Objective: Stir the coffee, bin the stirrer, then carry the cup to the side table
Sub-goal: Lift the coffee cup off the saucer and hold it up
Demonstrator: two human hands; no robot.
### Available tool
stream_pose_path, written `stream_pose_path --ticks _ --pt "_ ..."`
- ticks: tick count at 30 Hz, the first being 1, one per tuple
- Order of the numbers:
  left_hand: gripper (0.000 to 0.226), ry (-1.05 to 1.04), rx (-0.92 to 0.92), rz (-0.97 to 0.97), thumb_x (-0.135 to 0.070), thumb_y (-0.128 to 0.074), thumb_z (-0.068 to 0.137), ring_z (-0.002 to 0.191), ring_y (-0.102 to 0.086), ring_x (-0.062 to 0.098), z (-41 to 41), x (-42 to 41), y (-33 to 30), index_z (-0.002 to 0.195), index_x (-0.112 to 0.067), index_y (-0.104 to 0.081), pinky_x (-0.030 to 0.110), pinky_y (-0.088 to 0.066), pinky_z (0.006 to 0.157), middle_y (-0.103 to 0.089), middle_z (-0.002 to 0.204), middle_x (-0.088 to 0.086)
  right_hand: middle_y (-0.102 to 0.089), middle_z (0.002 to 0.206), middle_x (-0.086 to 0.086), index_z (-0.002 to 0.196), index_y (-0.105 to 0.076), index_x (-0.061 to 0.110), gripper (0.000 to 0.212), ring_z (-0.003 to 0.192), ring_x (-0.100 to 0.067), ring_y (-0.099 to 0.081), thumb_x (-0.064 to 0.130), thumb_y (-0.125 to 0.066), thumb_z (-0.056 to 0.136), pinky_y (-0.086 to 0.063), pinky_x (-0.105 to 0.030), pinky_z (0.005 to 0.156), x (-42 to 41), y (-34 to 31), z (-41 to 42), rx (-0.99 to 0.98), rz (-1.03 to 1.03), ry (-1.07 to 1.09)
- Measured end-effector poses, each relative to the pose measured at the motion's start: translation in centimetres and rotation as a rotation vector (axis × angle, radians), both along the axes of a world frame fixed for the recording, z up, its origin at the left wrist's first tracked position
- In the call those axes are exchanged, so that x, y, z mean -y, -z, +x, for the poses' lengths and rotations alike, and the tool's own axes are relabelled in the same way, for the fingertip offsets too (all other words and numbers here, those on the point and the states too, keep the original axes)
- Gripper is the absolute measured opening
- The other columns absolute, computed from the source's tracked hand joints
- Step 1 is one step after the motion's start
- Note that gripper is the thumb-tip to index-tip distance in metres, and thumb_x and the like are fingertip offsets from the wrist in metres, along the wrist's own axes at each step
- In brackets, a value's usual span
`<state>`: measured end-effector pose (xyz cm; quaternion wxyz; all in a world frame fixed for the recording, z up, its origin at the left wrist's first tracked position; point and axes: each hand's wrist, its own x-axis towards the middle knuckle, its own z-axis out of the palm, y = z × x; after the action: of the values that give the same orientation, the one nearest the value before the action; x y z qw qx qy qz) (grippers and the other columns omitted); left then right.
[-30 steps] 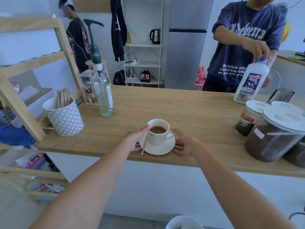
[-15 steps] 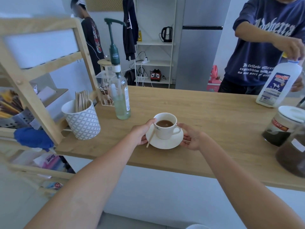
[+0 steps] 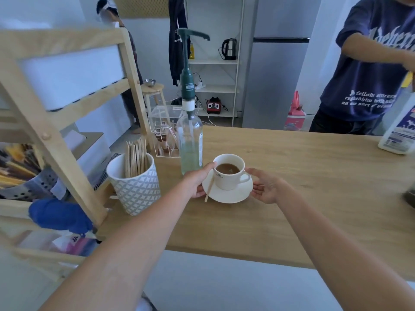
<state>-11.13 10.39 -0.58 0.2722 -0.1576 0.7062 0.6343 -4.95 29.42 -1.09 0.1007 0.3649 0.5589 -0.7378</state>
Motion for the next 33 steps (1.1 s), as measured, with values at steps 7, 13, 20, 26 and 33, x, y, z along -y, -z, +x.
stream_pose_path --ticks 7,13,20,26,33 --pt "0.068 0.076 0.054 -0.013 -0.055 -0.076 0.07 0.074 -0.061 0.015 -1.7 1.3 1.4 0.12 -0.012 -0.059 0.027 -0.05 0.058 -0.064 0.086 0.002 -0.054 0.083 -0.01 0.087 -0.057 0.005 0.032 0.074 -0.019 -0.055 0.031 -0.074 0.078 -0.051 -0.028 0.067 0.7 1.3 -1.5 0.031 0.014 0.001" --pt "0.068 0.088 0.029 -0.035 -0.055 -0.075 0.07 0.074 -0.062 0.014 -2.1 1.4 1.9 0.12 -0.012 -0.058 0.027 -0.051 0.058 -0.065 0.087 0.002 -0.053 0.082 -0.008 0.085 -0.058 0.014 0.024 0.073 -0.018 -0.053 0.033 -0.071 0.082 -0.049 -0.027 0.068 1.0 1.7 -1.6 0.009 0.06 -0.012" --pt "0.102 0.171 -0.147 -0.284 -0.081 -0.059 0.062 0.102 -0.059 0.023 -2.3 1.3 2.4 0.135 -0.011 -0.047 0.033 -0.049 0.076 -0.058 0.127 0.005 -0.056 0.084 -0.004 0.101 -0.06 0.012 0.038 0.069 -0.018 -0.053 0.048 -0.057 0.088 -0.047 -0.029 0.069 1.6 1.5 -1.1 -0.031 0.329 -0.114" --pt "0.051 -0.028 -0.449 -0.221 -0.053 -0.034 0.096 0.075 -0.058 0.022 -2.6 0.1 1.6 0.08 -0.014 -0.062 0.031 -0.047 0.069 -0.064 0.088 0.007 -0.052 0.103 -0.005 0.107 -0.045 0.017 0.048 0.087 -0.023 -0.054 0.06 -0.029 0.093 -0.05 -0.035 0.065 2.5 1.6 -1.1 -0.195 0.602 -0.085" --pt "0.053 -0.123 -0.121 0.298 -0.043 -0.028 0.099 0.106 -0.053 0.019 -2.9 -2.8 1.7 0.13 -0.01 -0.055 0.032 -0.038 0.089 -0.061 0.112 0.006 -0.039 0.072 0.001 0.107 -0.036 0.022 0.042 0.054 -0.015 -0.037 0.058 -0.018 0.096 -0.03 -0.023 0.045 3.5 2.6 -0.9 -0.202 0.502 -0.169"
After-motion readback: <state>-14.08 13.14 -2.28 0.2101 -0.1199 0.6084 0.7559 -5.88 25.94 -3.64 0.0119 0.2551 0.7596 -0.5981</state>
